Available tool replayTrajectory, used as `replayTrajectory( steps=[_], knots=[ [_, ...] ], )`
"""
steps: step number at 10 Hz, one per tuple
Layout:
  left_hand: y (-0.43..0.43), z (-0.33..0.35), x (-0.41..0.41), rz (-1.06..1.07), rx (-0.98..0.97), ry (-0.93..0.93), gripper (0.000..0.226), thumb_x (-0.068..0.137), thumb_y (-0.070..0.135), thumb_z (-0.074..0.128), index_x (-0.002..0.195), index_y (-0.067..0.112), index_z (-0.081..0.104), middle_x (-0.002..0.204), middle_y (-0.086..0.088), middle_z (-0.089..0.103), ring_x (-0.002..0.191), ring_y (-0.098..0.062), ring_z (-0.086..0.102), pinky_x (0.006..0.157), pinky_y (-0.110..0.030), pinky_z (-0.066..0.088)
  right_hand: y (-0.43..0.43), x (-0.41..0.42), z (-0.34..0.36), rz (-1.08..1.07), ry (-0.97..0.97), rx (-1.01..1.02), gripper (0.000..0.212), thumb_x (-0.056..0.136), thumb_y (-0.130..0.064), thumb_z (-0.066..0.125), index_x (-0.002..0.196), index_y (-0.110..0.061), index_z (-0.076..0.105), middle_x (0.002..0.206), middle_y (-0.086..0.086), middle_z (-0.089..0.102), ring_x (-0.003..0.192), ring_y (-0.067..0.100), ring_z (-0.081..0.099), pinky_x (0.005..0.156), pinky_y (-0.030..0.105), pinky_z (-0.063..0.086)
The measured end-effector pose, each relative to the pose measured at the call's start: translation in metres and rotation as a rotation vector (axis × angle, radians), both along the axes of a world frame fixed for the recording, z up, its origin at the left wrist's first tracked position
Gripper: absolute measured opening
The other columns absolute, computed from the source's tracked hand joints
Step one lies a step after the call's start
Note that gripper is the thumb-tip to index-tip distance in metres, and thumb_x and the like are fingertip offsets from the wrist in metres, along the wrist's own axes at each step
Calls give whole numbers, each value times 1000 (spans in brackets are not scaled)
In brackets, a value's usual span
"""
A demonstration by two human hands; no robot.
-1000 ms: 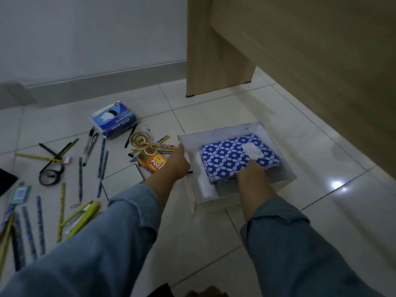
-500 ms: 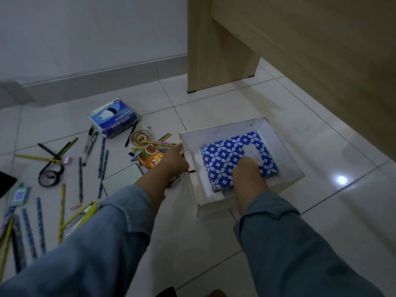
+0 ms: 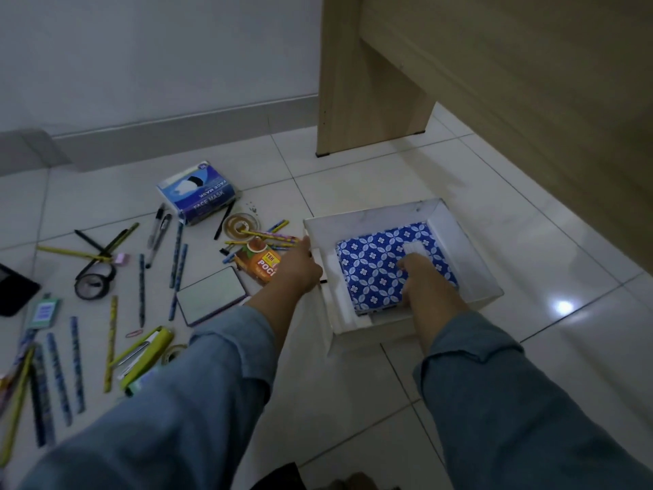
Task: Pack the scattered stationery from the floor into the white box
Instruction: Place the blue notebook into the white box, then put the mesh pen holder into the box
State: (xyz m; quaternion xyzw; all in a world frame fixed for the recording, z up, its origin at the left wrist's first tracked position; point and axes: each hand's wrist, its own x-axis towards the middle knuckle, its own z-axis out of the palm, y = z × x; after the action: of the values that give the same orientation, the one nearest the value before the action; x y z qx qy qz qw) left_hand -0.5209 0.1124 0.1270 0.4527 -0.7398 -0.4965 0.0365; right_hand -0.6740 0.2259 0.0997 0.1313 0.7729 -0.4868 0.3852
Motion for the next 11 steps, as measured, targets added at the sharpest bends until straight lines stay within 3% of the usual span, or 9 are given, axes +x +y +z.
replayTrajectory(
  steps=[1,2,3,4,5,6,7,9,11],
  knots=[
    [10,-3,8,68,-119,37,54,85,-2,54,137,7,43,132,-16,57,122,-29,53,102,-38,44,-28,16,16,223,171,153,24,98,-14,39,108,3,54,99,9,51,99,20,49,90,26,38],
    [12,-7,25,178,36,160,43,87,4,55,129,6,50,104,-16,69,91,-28,66,83,-40,55,-52,45,25,273,334,100,30,95,-16,43,66,-7,46,70,4,46,69,23,47,78,30,40],
    [1,-9,54,298,-30,186,34,86,12,57,121,12,55,80,-6,68,68,-21,63,61,-26,49,-71,92,27,271,690,-177,13,87,-10,56,87,-4,68,93,10,67,90,25,60,83,31,46],
    [-16,-14,95,403,-99,206,27,85,11,56,112,11,60,94,-16,70,86,-31,67,80,-34,54,-98,132,33,467,905,-308,11,84,-7,61,90,-1,68,95,15,68,87,25,62,73,19,41],
    [-41,-22,149,530,-149,188,25,88,12,55,112,9,60,99,-17,70,87,-31,66,82,-38,53,-138,175,39,755,892,-347,11,85,-7,61,91,1,67,93,16,69,85,25,63,69,19,41],
    [-70,-35,212,633,-244,109,26,93,17,50,117,10,58,112,-13,66,89,-24,59,73,-26,43,-181,223,36,1025,866,-338,12,85,-7,60,88,2,67,91,19,69,85,29,64,69,26,43],
    [-97,-50,280,763,-281,37,30,94,16,47,122,8,54,123,-14,60,108,-29,57,82,-29,43,-220,275,26,1181,826,-315,15,87,-9,57,90,2,66,94,19,68,89,30,63,77,33,48],
    [-136,-82,405,972,-332,-105,34,95,17,46,127,6,51,129,-20,53,118,-36,50,95,-39,41,-284,380,-13,1295,729,-376,21,90,-15,59,102,2,62,99,18,63,98,30,59,94,37,42],
    [-207,-78,435,947,-352,159,44,96,24,47,137,10,40,143,-13,42,130,-26,41,109,-33,33,-349,458,-36,1188,640,-411,43,90,-20,61,127,-2,49,128,15,54,115,29,54,92,35,45]
  ],
)
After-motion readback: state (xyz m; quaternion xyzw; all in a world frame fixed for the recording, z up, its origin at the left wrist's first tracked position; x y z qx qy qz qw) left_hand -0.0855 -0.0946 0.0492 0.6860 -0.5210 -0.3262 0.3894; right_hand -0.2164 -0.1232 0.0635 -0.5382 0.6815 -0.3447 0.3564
